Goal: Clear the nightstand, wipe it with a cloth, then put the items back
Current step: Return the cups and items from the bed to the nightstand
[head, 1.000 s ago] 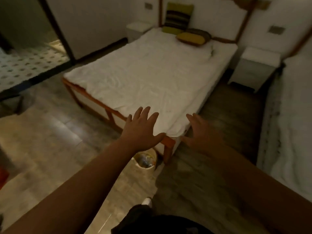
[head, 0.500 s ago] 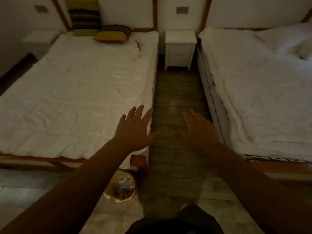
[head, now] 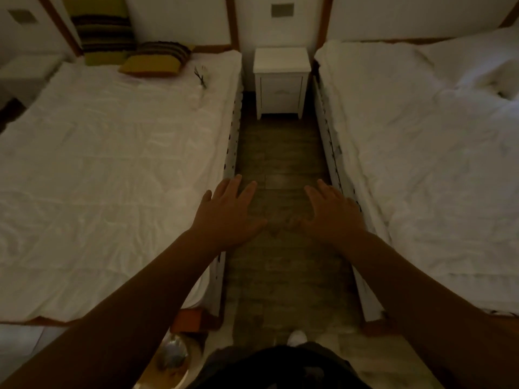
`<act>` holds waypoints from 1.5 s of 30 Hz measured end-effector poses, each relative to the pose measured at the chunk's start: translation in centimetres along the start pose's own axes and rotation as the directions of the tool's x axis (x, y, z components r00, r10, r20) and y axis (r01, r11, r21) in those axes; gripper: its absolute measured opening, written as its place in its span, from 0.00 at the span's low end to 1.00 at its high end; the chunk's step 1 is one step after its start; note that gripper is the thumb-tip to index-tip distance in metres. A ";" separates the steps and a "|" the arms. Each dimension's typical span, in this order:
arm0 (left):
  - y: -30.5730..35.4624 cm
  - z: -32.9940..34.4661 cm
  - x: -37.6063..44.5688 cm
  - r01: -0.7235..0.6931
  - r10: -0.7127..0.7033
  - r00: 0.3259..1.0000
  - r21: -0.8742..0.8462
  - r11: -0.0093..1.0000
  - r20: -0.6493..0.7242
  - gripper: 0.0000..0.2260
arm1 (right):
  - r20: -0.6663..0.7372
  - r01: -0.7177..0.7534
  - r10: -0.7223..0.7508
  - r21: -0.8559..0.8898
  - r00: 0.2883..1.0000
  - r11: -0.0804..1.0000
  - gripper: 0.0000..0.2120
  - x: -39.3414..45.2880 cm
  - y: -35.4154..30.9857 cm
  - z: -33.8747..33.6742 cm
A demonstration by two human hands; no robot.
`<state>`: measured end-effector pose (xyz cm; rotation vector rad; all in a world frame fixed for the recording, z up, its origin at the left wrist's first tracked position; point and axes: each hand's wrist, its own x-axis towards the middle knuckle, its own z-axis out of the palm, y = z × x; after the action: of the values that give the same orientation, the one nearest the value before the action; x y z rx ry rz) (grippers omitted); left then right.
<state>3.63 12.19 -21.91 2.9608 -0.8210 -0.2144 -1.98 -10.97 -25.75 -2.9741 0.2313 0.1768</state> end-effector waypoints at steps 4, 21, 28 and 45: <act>1.3 -0.9 5.8 0.016 -0.016 1.000 -0.017 1.000 0.011 0.42 | 0.024 0.038 -0.038 0.004 0.999 0.999 0.44 5.5 3.5 -1.9; -6.3 -1.9 35.0 -0.084 0.084 0.996 0.018 0.996 -0.030 0.40 | 0.139 -0.030 0.032 -0.015 0.990 0.999 0.43 32.7 7.0 -4.4; -9.0 -4.4 47.3 -0.101 0.101 0.995 -0.031 0.994 0.000 0.38 | 0.178 -0.064 0.052 0.062 0.983 0.996 0.43 43.9 7.6 -7.2; -11.7 -5.9 78.6 0.106 -0.102 0.993 -0.086 0.991 0.052 0.36 | 0.293 0.082 -0.104 0.088 0.951 0.993 0.37 77.6 18.1 -11.2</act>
<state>77.17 -18.23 -26.45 2.9274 -0.6442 -0.3199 72.44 -41.64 -27.32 -2.8263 0.0583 0.5837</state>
